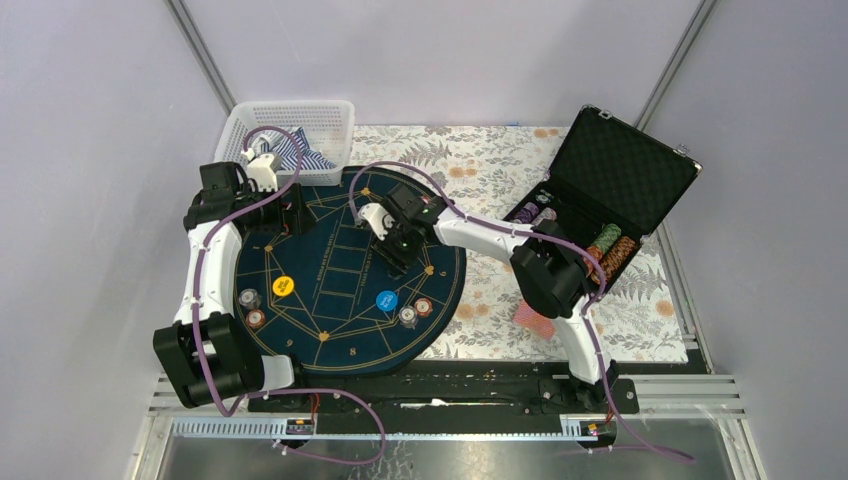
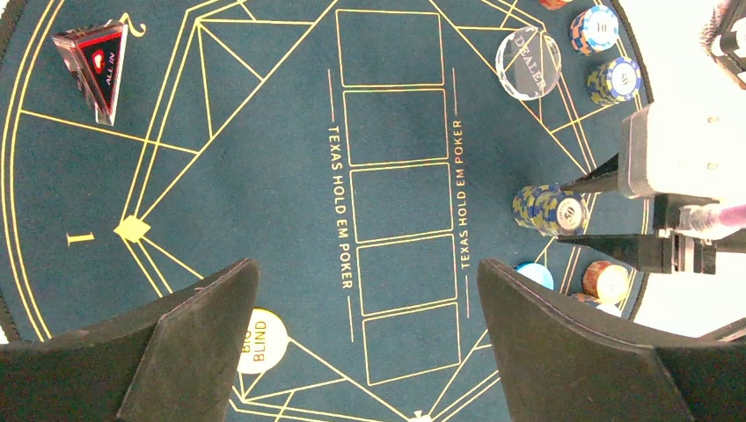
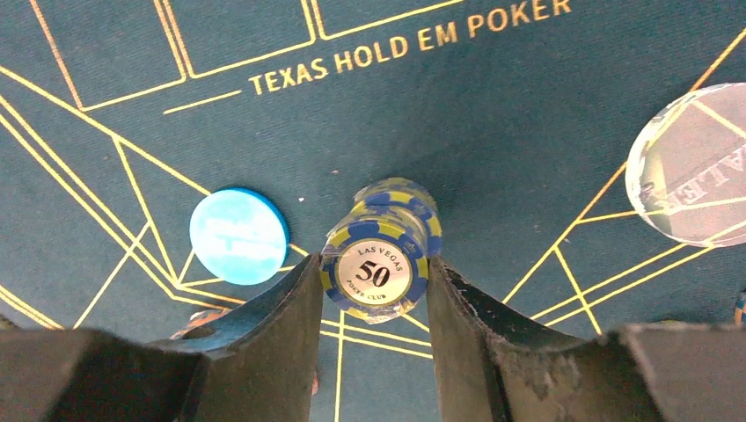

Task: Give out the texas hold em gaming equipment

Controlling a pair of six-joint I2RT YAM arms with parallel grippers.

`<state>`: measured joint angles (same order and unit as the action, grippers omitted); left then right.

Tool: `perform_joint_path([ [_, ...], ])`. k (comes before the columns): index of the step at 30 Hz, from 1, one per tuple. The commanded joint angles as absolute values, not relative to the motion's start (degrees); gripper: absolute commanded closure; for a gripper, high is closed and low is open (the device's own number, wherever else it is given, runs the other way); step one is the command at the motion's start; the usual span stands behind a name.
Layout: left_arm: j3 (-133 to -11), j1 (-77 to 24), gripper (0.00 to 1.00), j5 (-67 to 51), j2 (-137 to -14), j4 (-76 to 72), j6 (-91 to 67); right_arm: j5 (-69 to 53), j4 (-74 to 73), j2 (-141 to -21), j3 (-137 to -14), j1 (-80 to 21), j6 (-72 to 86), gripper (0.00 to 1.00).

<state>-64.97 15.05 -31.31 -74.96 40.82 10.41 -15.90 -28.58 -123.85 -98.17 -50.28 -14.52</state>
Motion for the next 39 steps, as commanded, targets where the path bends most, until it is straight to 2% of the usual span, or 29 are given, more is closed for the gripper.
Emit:
perform_joint_path([
  [1, -65.2, 15.2, 0.01, -32.3, -74.2, 39.7, 9.9, -19.9, -30.7, -116.9, -98.2, -52.9, -16.8, 0.66],
  [6, -65.3, 15.1, 0.01, -32.7, -74.3, 39.7, 9.4, -20.8, -30.2, -112.4, -94.0, -57.0, -19.3, 0.66],
  [17, -65.5, 15.1, 0.01, -32.4, -74.4, 39.7, 9.3, -17.2, -28.8, -111.4, -88.5, -63.0, -23.9, 0.69],
  [23, -65.3, 15.1, 0.01, -32.4, -74.3, 39.7, 9.4, -15.9, -26.6, -111.4, -85.4, -65.0, -24.7, 0.65],
  [39, -65.2, 15.1, 0.01, -32.1, -74.4, 39.7, 9.7, -16.6, -26.1, -112.6, -83.9, -66.9, -25.4, 0.63],
])
